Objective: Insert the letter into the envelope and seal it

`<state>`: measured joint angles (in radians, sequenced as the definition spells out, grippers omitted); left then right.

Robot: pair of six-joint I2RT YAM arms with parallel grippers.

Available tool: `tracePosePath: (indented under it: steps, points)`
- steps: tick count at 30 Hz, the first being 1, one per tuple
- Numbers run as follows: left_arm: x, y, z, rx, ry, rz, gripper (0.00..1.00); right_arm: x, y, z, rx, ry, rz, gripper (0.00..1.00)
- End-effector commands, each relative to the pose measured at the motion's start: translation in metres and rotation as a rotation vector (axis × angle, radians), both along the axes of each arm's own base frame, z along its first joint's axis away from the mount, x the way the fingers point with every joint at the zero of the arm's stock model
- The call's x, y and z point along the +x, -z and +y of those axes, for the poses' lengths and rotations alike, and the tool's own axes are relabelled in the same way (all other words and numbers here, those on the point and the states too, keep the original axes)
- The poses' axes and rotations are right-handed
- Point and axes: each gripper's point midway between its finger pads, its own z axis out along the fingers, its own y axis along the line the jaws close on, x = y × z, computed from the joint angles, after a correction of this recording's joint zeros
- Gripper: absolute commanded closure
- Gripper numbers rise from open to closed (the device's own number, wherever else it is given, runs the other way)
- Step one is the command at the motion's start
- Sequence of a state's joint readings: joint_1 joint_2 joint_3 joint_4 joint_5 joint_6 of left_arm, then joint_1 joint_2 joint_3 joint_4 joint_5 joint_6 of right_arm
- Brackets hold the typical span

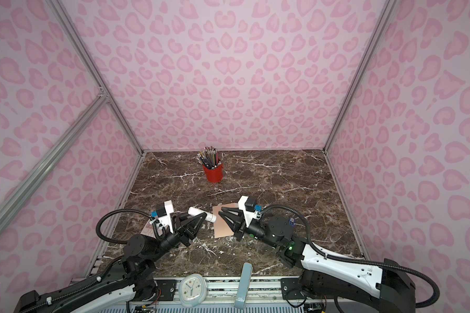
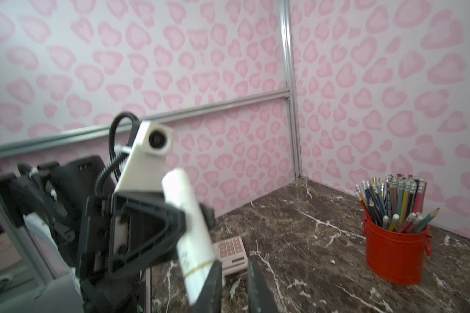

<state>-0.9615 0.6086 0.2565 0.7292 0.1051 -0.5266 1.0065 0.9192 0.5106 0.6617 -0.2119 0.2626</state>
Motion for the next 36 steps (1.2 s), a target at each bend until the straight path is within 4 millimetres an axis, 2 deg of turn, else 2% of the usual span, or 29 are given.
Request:
tracePosePath:
  steps: [1, 5, 14, 19, 22, 27, 30, 36]
  points:
    - [-0.021, 0.012, -0.011, 0.065, 0.137, -0.016, 0.96, -0.018, -0.014, 0.002, 0.075, -0.139, 0.077, 0.93]
    - [-0.018, 0.011, -0.010, 0.061, 0.117, -0.010, 0.96, -0.022, -0.007, 0.005, 0.025, -0.163, 0.086, 0.88]
    - [-0.002, 0.000, 0.001, 0.079, 0.003, 0.008, 0.96, -0.013, 0.015, -0.026, -0.114, 0.027, -0.046, 0.68]
    - [0.012, -0.007, 0.002, 0.065, -0.044, 0.061, 0.96, -0.019, 0.038, -0.022, -0.211, 0.046, -0.146, 0.52]
    - [0.025, -0.011, 0.000, 0.026, -0.046, 0.138, 0.96, -0.026, 0.043, -0.017, -0.228, 0.066, -0.224, 0.41]
    - [0.045, -0.013, -0.011, -0.072, 0.035, 0.292, 0.96, -0.021, 0.040, -0.016, -0.207, 0.125, -0.292, 0.33]
    - [0.051, -0.017, -0.023, -0.100, 0.089, 0.346, 0.96, -0.017, 0.036, -0.017, -0.189, 0.158, -0.321, 0.30]
    - [0.054, -0.025, -0.041, -0.148, 0.179, 0.401, 0.96, -0.003, 0.040, -0.020, -0.184, 0.227, -0.338, 0.27]
